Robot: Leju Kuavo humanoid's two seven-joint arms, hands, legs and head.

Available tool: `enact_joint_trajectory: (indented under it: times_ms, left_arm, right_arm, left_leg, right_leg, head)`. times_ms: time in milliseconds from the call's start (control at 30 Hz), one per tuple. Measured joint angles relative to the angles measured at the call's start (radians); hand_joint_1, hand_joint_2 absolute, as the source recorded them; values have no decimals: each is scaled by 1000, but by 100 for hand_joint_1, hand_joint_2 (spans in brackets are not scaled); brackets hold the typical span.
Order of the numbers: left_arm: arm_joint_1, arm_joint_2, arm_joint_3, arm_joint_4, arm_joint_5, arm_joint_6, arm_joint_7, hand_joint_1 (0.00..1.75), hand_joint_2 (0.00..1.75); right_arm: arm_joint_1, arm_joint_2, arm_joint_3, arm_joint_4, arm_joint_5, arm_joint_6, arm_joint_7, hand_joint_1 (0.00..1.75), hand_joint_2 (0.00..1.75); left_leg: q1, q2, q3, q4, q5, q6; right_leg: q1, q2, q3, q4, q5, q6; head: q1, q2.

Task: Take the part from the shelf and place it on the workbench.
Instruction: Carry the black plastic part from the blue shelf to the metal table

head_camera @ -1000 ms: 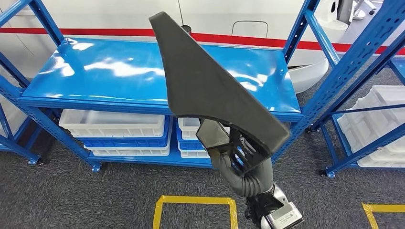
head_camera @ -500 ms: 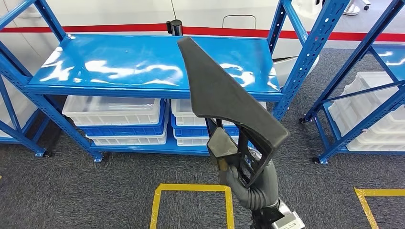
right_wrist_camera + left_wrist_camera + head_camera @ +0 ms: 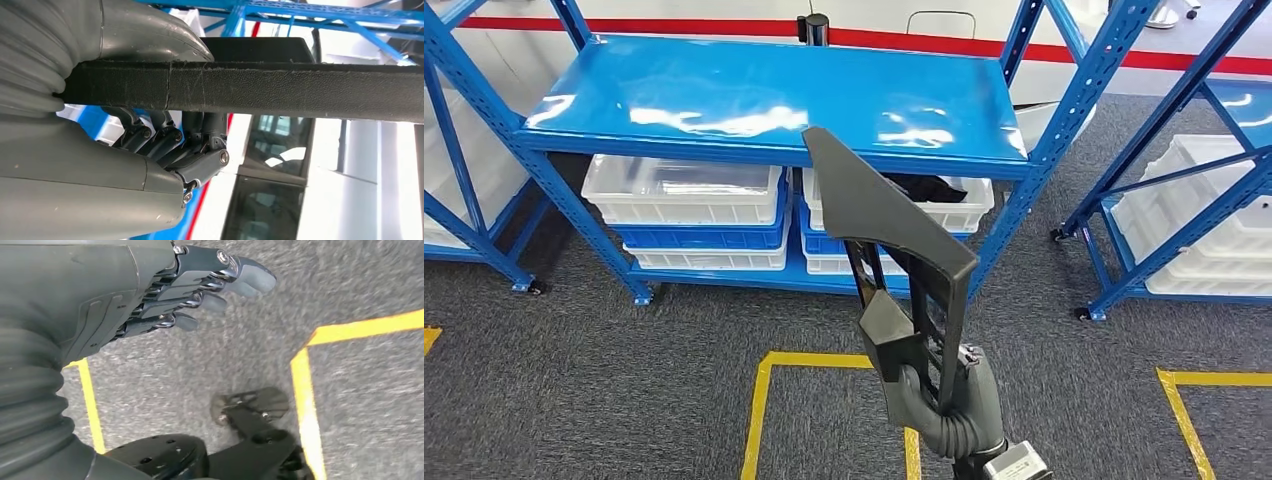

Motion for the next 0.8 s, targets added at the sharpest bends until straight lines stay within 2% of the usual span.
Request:
enact_joint_trajectory:
  times_ms: [33,67,100,133,167,200,233,267,300,333,367,433,467,500,533,567,600,633,667,700,733,800]
  left_arm:
    - [0,0,1,0,0,0,0,0,175]
    - [0,-1,2,0,0,0,0,0,175]
    - [0,-1,3,0,0,0,0,0,175]
    - [0,-2,3,0,0,0,0,0,175]
    - [-1,-2,3,-1,0,0,0,0,175]
    - [-1,-3,3,-1,0,0,0,0,175]
    - [0,-3,3,-1,0,0,0,0,175]
    - [2,-3,3,0,0,0,0,0,175]
    - [3,-3,4,0,0,0,0,0,175]
    - [5,-3,4,0,0,0,0,0,175]
    - [7,-2,4,0,0,0,0,0,175]
    - [9,-2,4,0,0,0,1,0,175]
    - [9,-2,4,0,0,0,1,0,175]
    - [9,-2,4,0,0,0,1,0,175]
    - [9,-2,4,0,0,0,1,0,175]
    - [8,-2,4,0,0,0,1,0,175]
    - [7,-2,4,0,0,0,0,0,175]
    - [6,-3,4,0,0,0,0,0,175]
    - [5,-3,4,0,0,0,0,0,175]
    - [3,-3,4,0,0,0,0,0,175]
    - [2,-3,4,0,0,0,0,0,175]
    - [3,-2,5,0,0,0,0,0,175]
  right_arm:
    - [1,0,-2,2,-2,-1,0,175,175]
    - [1,0,-3,3,-3,-2,0,175,175]
    - [1,0,-3,4,-4,-3,0,175,175]
    - [1,0,-4,4,-4,-3,0,175,175]
    - [1,1,-4,5,-4,-4,0,175,175]
    - [1,2,-4,5,-4,-4,-1,175,175]
    - [1,2,-4,5,-4,-4,-2,175,175]
    - [2,2,-4,6,-4,-4,-2,175,175]
    - [2,3,-4,6,-4,-4,-3,175,175]
    - [3,4,-5,6,-4,-4,-2,175,175]
    - [3,5,-5,7,-5,-4,-2,175,175]
    - [4,7,-5,7,-5,-4,-2,175,175]
    - [4,7,-5,8,-5,-4,-2,175,175]
    - [4,7,-6,8,-5,-4,-2,175,175]
    - [5,7,-6,9,-5,-4,-2,175,175]
    - [5,7,-6,10,-5,-4,-2,175,175]
    - [5,8,-7,10,-5,-4,-2,175,175]
    - [6,8,-7,10,-5,-4,-2,175,175]
    - [6,8,-7,10,-5,-4,-2,175,175]
    - [6,8,-8,10,-5,-4,-2,175,175]
    - [6,9,-8,10,-5,-4,-2,175,175]
    - [6,10,-8,10,-5,-4,-3,175,175]
  left_leg:
    - [0,1,-19,0,15,-2]
    - [0,2,-37,0,30,-4]
    - [0,2,-52,1,44,-8]
    - [-1,2,-64,2,57,-13]
    - [-2,2,-71,1,71,-19]
    - [-2,3,-73,-3,84,-26]
    - [-2,4,-74,-9,98,-33]
    - [1,5,-74,-16,110,-41]
    - [4,5,-77,-16,105,-47]
    - [6,4,-84,-3,77,-52]
    - [8,3,-93,31,27,-55]
    - [10,-2,-113,152,-86,-62]
    - [11,-3,-118,216,-114,-66]
    - [12,-4,-113,261,-113,-69]
    - [15,-4,-93,275,-92,-72]
    - [18,-4,-57,255,-65,-75]
    - [22,-4,-5,202,-53,-78]
    - [23,-6,49,133,-57,-79]
    - [22,-8,92,71,-74,-77]
    - [18,-10,116,28,-92,-72]
    - [11,-12,122,9,-99,-63]
    - [4,-9,102,1,-86,-37]
  right_leg:
    - [0,0,20,3,18,11]
    - [0,0,58,-28,40,20]
    - [1,0,112,-89,51,22]
    - [4,0,179,-175,48,18]
    - [6,-1,230,-247,38,11]
    - [10,-1,263,-299,26,4]
    - [13,-1,275,-326,23,-3]
    - [12,-1,264,-326,32,-10]
    - [9,-2,255,-327,44,-19]
    - [7,-3,244,-328,58,-30]
    - [3,-4,231,-329,72,-39]
    - [6,-5,203,-328,99,-49]
    - [8,-6,189,-327,111,-49]
    - [9,-6,174,-325,124,-47]
    - [9,-7,157,-320,135,-44]
    - [8,-7,141,-314,145,-40]
    - [7,-7,123,-305,153,-35]
    - [8,-7,107,-295,159,-29]
    - [8,-7,95,-285,164,-23]
    - [9,-8,86,-279,170,-15]
    - [8,-8,79,-276,177,-6]
    - [4,-7,66,-271,184,8]
  head:
    - [0,0]
    - [0,0]
    - [0,0]
    - [1,0]
    - [0,0]
    - [1,0]
    - [2,0]
    - [1,0]
    - [1,0]
    - [-1,0]
    - [-4,0]
    - [-6,0]
    - [-7,0]
    - [-7,0]
    - [-7,0]
    - [-7,0]
    - [-7,0]
    - [-7,0]
    - [-6,0]
    - [-5,0]
    - [-3,0]
    - [-3,0]
